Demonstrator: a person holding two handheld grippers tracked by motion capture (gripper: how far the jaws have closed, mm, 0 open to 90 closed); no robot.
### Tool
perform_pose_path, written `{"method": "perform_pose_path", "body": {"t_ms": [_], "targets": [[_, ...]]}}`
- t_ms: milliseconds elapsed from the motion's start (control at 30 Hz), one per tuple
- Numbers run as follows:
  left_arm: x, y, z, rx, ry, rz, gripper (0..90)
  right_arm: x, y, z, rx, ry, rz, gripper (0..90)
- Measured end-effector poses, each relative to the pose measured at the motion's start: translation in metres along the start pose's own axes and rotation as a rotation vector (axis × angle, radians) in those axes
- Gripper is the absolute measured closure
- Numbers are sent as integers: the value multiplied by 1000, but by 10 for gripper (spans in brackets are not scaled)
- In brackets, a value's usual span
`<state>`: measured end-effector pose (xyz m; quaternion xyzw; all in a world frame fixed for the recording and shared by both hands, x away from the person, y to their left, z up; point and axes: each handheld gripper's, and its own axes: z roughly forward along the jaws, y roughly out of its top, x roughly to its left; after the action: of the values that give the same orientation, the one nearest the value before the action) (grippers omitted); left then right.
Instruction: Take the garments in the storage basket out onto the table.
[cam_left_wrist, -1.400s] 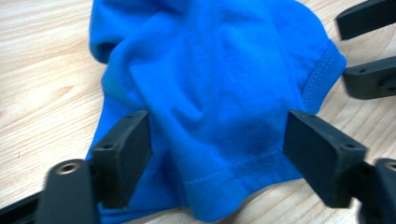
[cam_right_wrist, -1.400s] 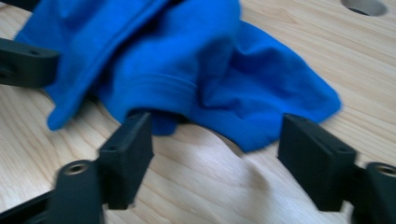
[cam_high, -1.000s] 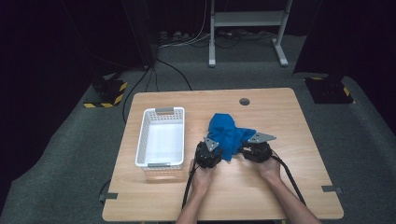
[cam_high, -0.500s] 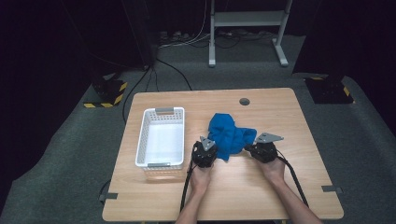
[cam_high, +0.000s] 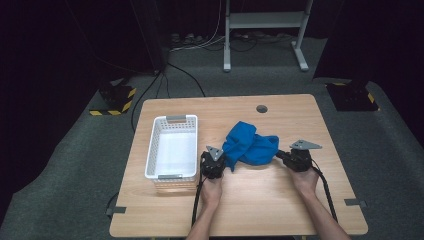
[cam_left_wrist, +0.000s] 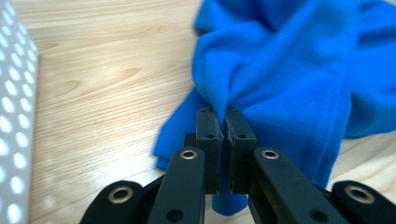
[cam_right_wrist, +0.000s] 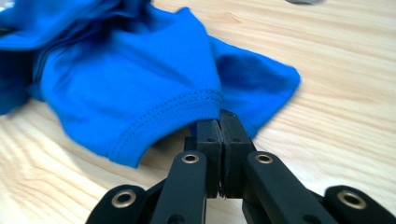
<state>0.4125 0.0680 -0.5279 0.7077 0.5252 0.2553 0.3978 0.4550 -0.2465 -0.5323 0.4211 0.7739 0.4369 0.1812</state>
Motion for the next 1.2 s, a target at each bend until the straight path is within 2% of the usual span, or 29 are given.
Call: {"method": "perform_pose_path", "body": {"t_ms": [133, 200, 267, 300, 333, 367, 400, 433, 467, 500, 567, 600, 633, 700, 733, 800, 900, 933, 967, 1000, 1033, 1067, 1100, 1200], "targets": [[2, -1, 2, 9, -8, -11, 863, -11, -3, -4, 11, -38, 39, 882], [1, -2, 2, 10, -13, -7, 854, -13, -3, -5, 11, -58, 40, 880], [-1, -2, 3, -3, -48, -5, 784, -15, -3, -5, 14, -76, 48, 845], [-2, -2, 4, -11, -79, -7, 722, -15, -3, -6, 13, -81, 52, 786], [-2, -2, 4, -11, -79, -7, 664, -16, -3, -6, 12, -86, 58, 703], [-3, -1, 5, -31, -131, -10, 593, -15, -3, -6, 6, -85, 67, 640], [-3, -1, 5, -31, -131, -10, 520, -15, -3, -6, 6, -85, 67, 640], [-4, 0, 5, -45, -154, -18, 520, -16, -2, -7, -7, -70, 72, 582], [-4, 0, 6, -57, -179, -29, 422, -14, -1, -9, -32, -54, 78, 455], [-5, 3, 7, -68, -201, -41, 382, -13, 0, -10, -47, -54, 65, 404], [-7, 5, 10, -68, -195, -35, 314, -9, 2, -11, -72, -39, 53, 330], [-7, 5, 10, -68, -195, -35, 280, -9, 2, -11, -72, -39, 53, 330], [-10, 9, 14, -54, -176, -15, 260, -5, 3, -11, -84, -32, 33, 291], [-14, 12, 18, -27, -152, 13, 246, -1, 4, -11, -95, -19, 13, 271], [-14, 12, 18, -27, -152, 13, 248, -1, 4, -11, -95, -19, 13, 271], [-19, 13, 25, 17, -123, 49, 282, 5, 4, -9, -99, 15, -12, 250], [-21, 11, 27, 33, -124, 62, 433, 9, 4, -7, -96, 50, -44, 262], [-21, 11, 27, 33, -124, 62, 471, 9, 4, -7, -96, 50, -44, 262], [-21, 11, 28, 37, -128, 61, 471, 11, 4, -6, -88, 66, -51, 280], [-20, 11, 28, 39, -136, 54, 546, 15, 5, -2, -55, 57, -66, 366], [-20, 11, 28, 39, -136, 54, 583, 16, 5, 0, -47, 57, -73, 429], [-19, 11, 28, 37, -137, 54, 583, 16, 5, 0, -47, 57, -73, 429], [-17, 10, 26, 34, -144, 45, 657, 19, 5, 5, -19, 48, -84, 569], [-13, 10, 25, 36, -148, 36, 760, 19, 5, 8, 7, 54, -78, 725]]}}
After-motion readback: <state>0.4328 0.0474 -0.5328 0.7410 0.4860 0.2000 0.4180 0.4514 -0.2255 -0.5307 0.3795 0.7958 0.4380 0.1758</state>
